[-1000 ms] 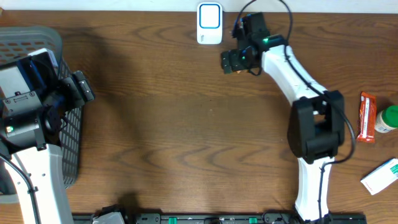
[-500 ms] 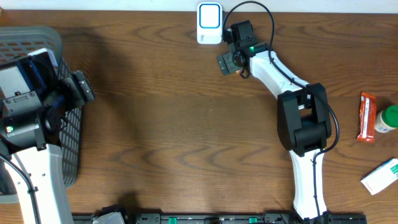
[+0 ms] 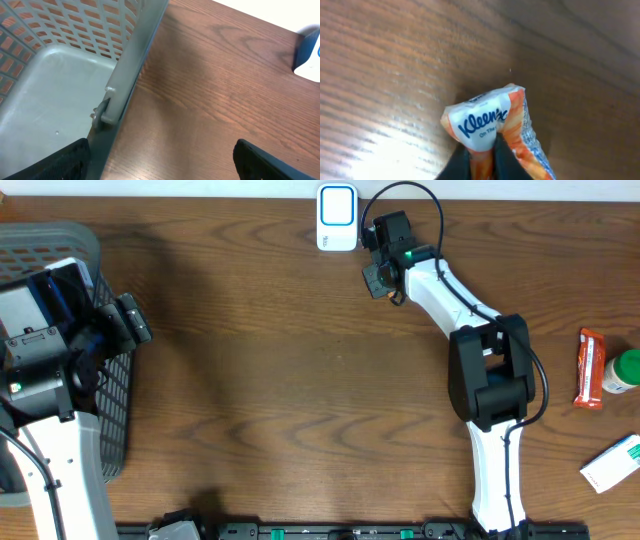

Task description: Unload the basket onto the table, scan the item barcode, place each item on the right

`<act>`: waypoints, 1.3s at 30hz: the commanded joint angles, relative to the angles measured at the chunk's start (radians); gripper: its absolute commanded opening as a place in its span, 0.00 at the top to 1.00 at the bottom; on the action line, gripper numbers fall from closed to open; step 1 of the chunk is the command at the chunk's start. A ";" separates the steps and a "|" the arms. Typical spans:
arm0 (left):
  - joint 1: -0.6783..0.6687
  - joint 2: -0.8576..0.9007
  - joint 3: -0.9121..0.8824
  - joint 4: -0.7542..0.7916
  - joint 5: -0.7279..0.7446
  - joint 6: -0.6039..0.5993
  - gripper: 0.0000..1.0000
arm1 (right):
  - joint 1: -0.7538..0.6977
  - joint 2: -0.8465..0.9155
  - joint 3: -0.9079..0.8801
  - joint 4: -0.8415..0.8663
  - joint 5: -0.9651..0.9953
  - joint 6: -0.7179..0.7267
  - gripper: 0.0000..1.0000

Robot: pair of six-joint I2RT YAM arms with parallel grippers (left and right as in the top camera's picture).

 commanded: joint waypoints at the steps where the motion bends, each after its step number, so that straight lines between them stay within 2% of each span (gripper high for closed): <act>1: -0.002 -0.001 -0.003 -0.006 0.010 -0.013 0.09 | -0.016 -0.030 -0.009 -0.083 0.010 0.033 0.99; 9: -0.002 -0.001 -0.003 -0.006 0.010 -0.013 0.09 | -0.079 -0.268 -0.009 -0.358 0.194 0.060 0.99; 13: -0.002 -0.001 -0.003 -0.006 0.010 -0.013 0.09 | -0.180 -0.353 -0.009 -0.504 0.455 0.113 0.99; 15: -0.002 -0.001 -0.003 -0.006 0.010 -0.013 0.09 | -0.229 -0.358 -0.009 -0.545 0.522 0.133 0.99; 18: -0.002 -0.001 -0.003 -0.006 0.010 -0.013 0.09 | -0.345 -0.352 -0.016 -0.560 0.484 0.196 0.99; 23: -0.002 -0.001 -0.003 -0.006 0.010 -0.013 0.09 | -0.528 -0.329 -0.091 -0.443 0.451 0.201 0.99; 24: -0.002 -0.001 -0.003 -0.006 0.010 -0.013 0.09 | -0.562 -0.327 -0.114 -0.421 0.444 0.213 0.95; 25: -0.002 -0.001 -0.003 -0.006 0.010 -0.013 0.09 | -0.600 -0.323 -0.144 -0.397 0.420 0.225 0.74; 26: -0.002 -0.001 -0.003 -0.006 0.010 -0.013 0.09 | -0.626 -0.323 -0.161 -0.387 0.391 0.224 0.38; 27: -0.002 -0.001 -0.003 -0.007 0.010 -0.013 0.09 | -0.654 -0.323 -0.175 -0.380 0.356 0.224 0.13; 28: -0.002 -0.001 -0.003 -0.006 0.010 -0.013 0.09 | -0.678 -0.323 -0.179 -0.381 0.309 0.224 0.01; 33: -0.002 -0.001 -0.003 -0.006 0.010 -0.013 0.09 | -0.745 -0.372 -0.097 -0.428 0.119 0.230 0.01; 39: -0.002 -0.001 -0.003 -0.006 0.010 -0.013 0.09 | -0.749 -0.584 0.072 -0.439 -0.041 0.335 0.01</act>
